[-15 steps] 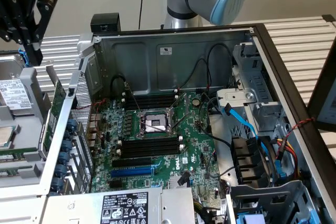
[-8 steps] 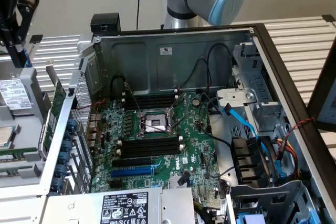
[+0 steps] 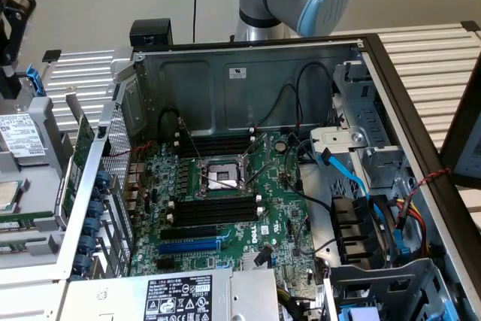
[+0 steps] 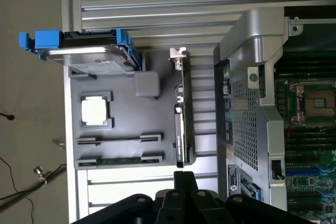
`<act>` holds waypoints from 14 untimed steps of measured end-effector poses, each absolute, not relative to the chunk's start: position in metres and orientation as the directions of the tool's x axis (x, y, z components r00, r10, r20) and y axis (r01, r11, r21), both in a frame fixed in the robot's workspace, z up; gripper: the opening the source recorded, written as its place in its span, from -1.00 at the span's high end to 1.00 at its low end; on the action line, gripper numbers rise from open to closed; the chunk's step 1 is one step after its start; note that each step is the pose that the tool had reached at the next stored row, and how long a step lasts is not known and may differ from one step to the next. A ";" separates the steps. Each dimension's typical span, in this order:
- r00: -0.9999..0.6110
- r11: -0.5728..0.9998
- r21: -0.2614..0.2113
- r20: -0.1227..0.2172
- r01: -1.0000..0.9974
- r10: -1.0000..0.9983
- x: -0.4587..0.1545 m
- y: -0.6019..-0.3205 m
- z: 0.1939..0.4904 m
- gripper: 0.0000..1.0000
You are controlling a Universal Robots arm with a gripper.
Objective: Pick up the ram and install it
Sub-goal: 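Reach for the ram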
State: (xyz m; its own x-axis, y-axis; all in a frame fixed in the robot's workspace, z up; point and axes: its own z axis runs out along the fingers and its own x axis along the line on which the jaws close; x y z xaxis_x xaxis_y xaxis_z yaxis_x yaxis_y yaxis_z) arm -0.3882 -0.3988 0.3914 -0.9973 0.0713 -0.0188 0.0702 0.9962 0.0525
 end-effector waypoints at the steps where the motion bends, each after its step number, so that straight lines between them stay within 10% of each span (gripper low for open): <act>1: -0.997 0.996 0.052 -0.019 0.070 0.071 -0.391 -0.399 0.391 0.79; 14: -0.997 0.996 0.052 -0.019 0.070 0.071 -0.427 -0.399 0.390 0.79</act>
